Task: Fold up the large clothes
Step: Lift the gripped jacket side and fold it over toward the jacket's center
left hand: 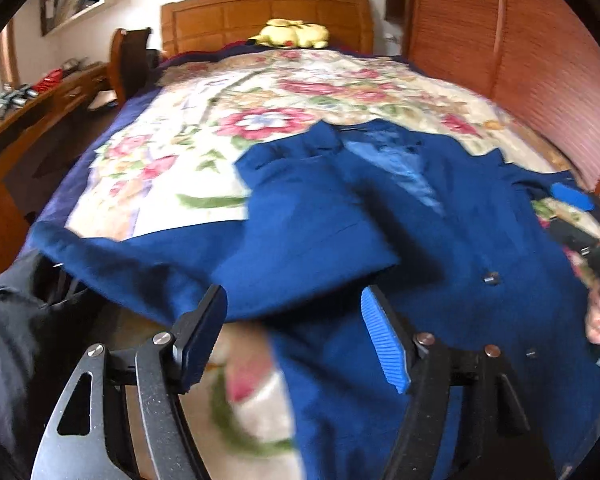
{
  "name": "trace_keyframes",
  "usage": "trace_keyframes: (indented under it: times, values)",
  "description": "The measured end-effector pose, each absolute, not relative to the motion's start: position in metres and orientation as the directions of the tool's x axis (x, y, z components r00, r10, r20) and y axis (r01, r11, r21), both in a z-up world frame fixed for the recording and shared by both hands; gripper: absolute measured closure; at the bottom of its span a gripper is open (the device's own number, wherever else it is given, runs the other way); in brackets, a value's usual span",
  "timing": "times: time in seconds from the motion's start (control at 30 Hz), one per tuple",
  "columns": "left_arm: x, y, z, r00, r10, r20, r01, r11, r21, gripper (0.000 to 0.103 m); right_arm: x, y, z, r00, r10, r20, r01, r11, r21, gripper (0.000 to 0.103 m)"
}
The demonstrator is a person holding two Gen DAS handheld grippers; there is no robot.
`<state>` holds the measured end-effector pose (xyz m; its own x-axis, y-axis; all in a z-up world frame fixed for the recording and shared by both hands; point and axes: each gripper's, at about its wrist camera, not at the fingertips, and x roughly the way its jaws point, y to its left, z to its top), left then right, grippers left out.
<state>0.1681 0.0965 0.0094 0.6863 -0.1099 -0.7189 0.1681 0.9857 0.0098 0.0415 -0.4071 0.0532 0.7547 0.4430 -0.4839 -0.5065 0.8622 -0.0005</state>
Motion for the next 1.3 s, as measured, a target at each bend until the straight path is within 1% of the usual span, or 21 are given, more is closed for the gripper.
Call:
trace_keyframes:
  times: [0.1, 0.17, 0.37, 0.5, 0.63, 0.67, 0.7, 0.73, 0.77, 0.8, 0.9, 1.13, 1.3]
  values:
    - [0.176, 0.109, -0.005, 0.671, -0.055, -0.74, 0.118, 0.992, 0.034, 0.033, 0.041, -0.405, 0.053, 0.752, 0.445, -0.486, -0.511, 0.86, -0.004, 0.0]
    - [0.179, 0.111, -0.012, 0.675, -0.015, -0.738, 0.108, 0.991, 0.078, 0.033, 0.039, -0.403, 0.053, 0.751, 0.449, -0.484, -0.517, 0.856, -0.01, 0.0]
    - [0.195, 0.119, -0.034, 0.646, 0.04, -0.762, 0.092, 0.987, 0.13, 0.033, 0.034, -0.398, 0.052, 0.741, 0.46, -0.489, -0.541, 0.84, -0.031, 0.0]
    - [0.207, 0.125, -0.037, 0.655, 0.116, -0.747, 0.049, 0.979, 0.196, 0.033, 0.037, -0.398, 0.048, 0.735, 0.456, -0.501, -0.543, 0.839, -0.034, 0.0]
    - [0.216, 0.123, -0.038, 0.669, 0.166, -0.725, 0.06, 0.96, 0.275, 0.033, 0.04, -0.398, 0.047, 0.733, 0.451, -0.51, -0.541, 0.841, -0.034, 0.0]
    - [0.216, 0.122, -0.038, 0.674, 0.172, -0.718, 0.067, 0.954, 0.292, 0.041, 0.04, -0.398, 0.047, 0.733, 0.449, -0.511, -0.54, 0.841, -0.035, 0.0]
    - [0.216, 0.122, -0.037, 0.676, 0.174, -0.716, 0.072, 0.952, 0.299, 0.056, 0.04, -0.399, 0.048, 0.733, 0.45, -0.511, -0.54, 0.841, -0.034, 0.0]
    - [0.217, 0.122, -0.036, 0.673, 0.169, -0.72, 0.075, 0.953, 0.294, 0.064, 0.04, -0.397, 0.048, 0.733, 0.45, -0.511, -0.54, 0.841, -0.035, 0.0]
    - [0.218, 0.122, -0.035, 0.667, 0.154, -0.729, 0.08, 0.958, 0.276, 0.08, 0.04, -0.398, 0.049, 0.733, 0.45, -0.51, -0.541, 0.84, -0.035, 0.0]
    - [0.218, 0.122, -0.031, 0.666, 0.136, -0.733, 0.085, 0.963, 0.255, 0.092, 0.04, -0.398, 0.05, 0.734, 0.45, -0.509, -0.541, 0.84, -0.037, 0.0]
    - [0.216, 0.111, -0.015, 0.691, 0.141, -0.709, 0.076, 0.961, 0.265, 0.097, 0.041, -0.404, 0.054, 0.748, 0.439, -0.497, -0.528, 0.848, -0.046, 0.0]
    - [0.204, 0.07, 0.029, 0.728, 0.051, -0.683, 0.126, 0.97, 0.207, 0.097, 0.037, -0.425, 0.067, 0.765, 0.446, -0.465, -0.506, 0.863, -0.005, 0.0]
    - [0.193, 0.035, 0.042, 0.735, 0.005, -0.678, 0.179, 0.963, 0.202, 0.097, 0.032, -0.435, 0.071, 0.773, 0.446, -0.452, -0.497, 0.868, 0.006, 0.0]
